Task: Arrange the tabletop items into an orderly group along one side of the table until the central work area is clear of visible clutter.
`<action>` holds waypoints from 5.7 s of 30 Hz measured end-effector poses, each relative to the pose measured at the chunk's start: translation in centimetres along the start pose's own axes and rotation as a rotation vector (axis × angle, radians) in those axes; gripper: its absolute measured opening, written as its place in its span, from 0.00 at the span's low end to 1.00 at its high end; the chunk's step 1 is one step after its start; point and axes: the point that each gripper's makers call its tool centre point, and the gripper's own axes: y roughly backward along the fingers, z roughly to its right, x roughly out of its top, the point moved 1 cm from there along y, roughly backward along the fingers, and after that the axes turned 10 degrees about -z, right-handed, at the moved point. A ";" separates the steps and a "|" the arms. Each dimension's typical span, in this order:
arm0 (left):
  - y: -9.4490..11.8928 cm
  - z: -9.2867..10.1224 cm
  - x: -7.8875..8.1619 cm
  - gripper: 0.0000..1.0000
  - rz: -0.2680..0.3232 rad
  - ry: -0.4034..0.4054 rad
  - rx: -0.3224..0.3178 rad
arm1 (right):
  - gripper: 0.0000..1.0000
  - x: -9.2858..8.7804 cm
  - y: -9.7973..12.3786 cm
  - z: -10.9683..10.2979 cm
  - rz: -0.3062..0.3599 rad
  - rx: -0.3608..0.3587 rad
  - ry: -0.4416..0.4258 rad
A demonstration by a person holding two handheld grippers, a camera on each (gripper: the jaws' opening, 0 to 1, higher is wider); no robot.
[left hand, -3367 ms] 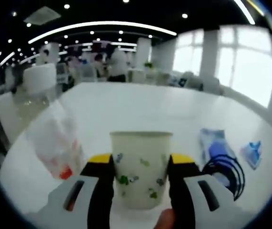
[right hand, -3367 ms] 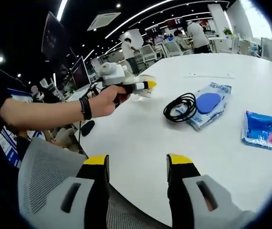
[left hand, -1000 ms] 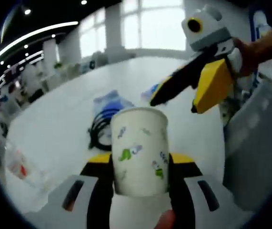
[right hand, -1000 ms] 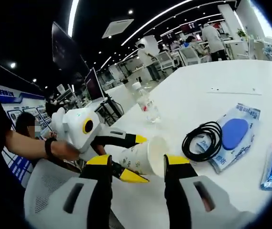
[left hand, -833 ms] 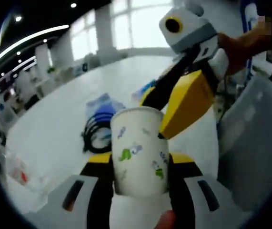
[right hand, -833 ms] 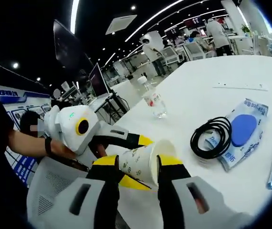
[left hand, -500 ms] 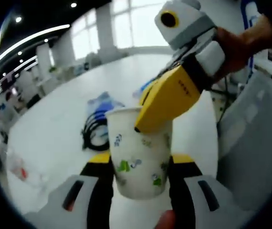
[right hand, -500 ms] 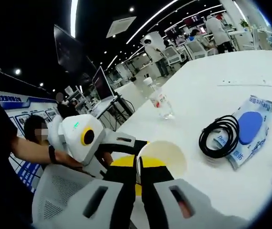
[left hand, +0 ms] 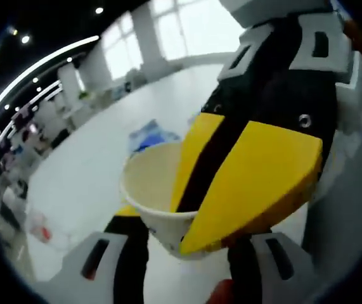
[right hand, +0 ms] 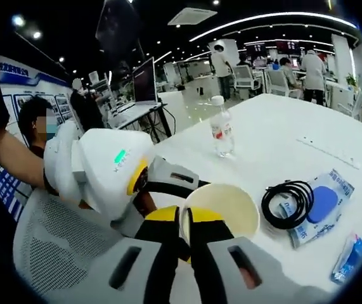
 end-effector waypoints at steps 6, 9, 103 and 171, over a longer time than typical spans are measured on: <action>0.8 -0.4 1.2 0.43 0.068 0.039 -0.009 | 0.06 0.9 0.7 -0.1 0.065 0.028 -0.045; 0.6 -0.4 1.5 0.43 0.077 0.040 -0.016 | 0.10 0.9 0.8 -0.1 0.063 0.026 -0.034; -7.9 -20.6 -7.0 0.44 0.047 0.656 0.386 | 0.52 -10.5 8.8 5.5 0.034 -0.251 -0.347; -7.9 -20.0 -7.9 0.47 0.029 0.748 0.376 | 0.50 -10.7 8.5 5.3 0.029 -0.230 -0.369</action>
